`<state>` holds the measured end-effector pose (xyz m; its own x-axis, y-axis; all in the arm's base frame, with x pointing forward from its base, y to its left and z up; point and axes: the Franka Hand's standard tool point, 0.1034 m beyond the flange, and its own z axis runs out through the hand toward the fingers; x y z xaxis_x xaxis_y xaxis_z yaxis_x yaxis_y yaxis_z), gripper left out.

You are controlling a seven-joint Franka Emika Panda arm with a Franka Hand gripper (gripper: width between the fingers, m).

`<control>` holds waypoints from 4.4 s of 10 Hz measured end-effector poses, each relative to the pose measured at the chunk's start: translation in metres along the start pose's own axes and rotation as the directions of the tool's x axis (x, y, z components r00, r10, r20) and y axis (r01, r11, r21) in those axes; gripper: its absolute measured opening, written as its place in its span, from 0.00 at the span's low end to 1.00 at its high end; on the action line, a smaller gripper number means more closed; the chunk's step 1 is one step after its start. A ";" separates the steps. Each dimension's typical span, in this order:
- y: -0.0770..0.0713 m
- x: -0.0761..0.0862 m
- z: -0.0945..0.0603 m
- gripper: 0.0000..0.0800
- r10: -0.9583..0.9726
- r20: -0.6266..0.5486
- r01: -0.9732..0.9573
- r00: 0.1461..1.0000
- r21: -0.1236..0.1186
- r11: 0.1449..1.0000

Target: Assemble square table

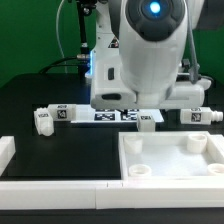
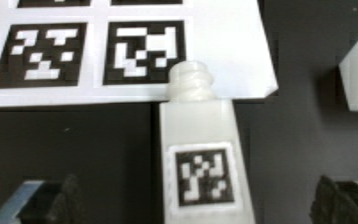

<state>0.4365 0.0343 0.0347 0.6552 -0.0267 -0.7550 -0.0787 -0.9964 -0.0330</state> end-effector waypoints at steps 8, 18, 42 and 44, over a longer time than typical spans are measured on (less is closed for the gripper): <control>0.001 0.003 0.002 0.81 -0.118 0.002 0.118 0.993 -0.015 0.993; -0.006 0.017 0.021 0.81 0.000 0.106 0.004 0.994 -0.043 0.999; -0.052 0.020 -0.133 0.36 -0.165 -0.642 0.130 0.749 -0.102 0.986; -0.052 0.025 -0.139 0.36 -0.164 -0.736 0.123 0.657 -0.109 0.986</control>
Offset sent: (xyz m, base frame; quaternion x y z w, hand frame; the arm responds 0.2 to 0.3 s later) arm -0.0010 -0.0028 -0.0134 -0.0638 -0.0312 -0.2749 0.9588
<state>0.5613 0.0740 0.1087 0.9963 0.0858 -0.0089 0.0852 -0.9949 -0.0538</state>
